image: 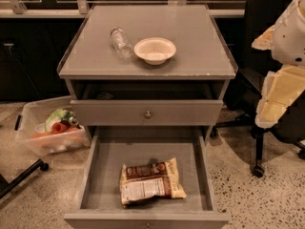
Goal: Pick brown chip bag from middle drawer and place on counter
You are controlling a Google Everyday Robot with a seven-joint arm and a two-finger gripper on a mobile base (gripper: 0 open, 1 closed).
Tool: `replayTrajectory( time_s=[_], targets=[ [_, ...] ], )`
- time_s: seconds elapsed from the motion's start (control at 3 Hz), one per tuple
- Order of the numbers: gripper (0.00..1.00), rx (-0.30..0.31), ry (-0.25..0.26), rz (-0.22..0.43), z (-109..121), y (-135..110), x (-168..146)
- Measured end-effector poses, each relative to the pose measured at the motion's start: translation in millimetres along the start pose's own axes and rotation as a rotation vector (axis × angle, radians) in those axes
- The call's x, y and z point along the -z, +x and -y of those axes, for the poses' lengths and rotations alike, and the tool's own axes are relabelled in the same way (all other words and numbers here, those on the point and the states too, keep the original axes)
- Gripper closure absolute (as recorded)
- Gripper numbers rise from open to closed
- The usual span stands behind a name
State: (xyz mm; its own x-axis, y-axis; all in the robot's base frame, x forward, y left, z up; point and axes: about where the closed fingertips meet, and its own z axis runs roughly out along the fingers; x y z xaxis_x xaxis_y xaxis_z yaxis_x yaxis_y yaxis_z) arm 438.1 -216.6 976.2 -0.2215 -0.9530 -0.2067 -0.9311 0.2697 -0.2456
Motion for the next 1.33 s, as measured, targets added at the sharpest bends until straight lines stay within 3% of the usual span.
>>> replayTrajectory(
  time_s=[0.33,0.67,1.0,1.33],
  targets=[
    [0.0,0.0,0.0,0.0,0.0,0.0,0.0],
    [0.0,-0.041,-0.01,0.057,-2.5,3.5,-18.6],
    [0.0,-0.086,-0.063,0.174,-21.8,6.3,-74.9],
    [0.0,-0.088,-0.126,0.297,-57.1,4.9,-150.5]
  ],
)
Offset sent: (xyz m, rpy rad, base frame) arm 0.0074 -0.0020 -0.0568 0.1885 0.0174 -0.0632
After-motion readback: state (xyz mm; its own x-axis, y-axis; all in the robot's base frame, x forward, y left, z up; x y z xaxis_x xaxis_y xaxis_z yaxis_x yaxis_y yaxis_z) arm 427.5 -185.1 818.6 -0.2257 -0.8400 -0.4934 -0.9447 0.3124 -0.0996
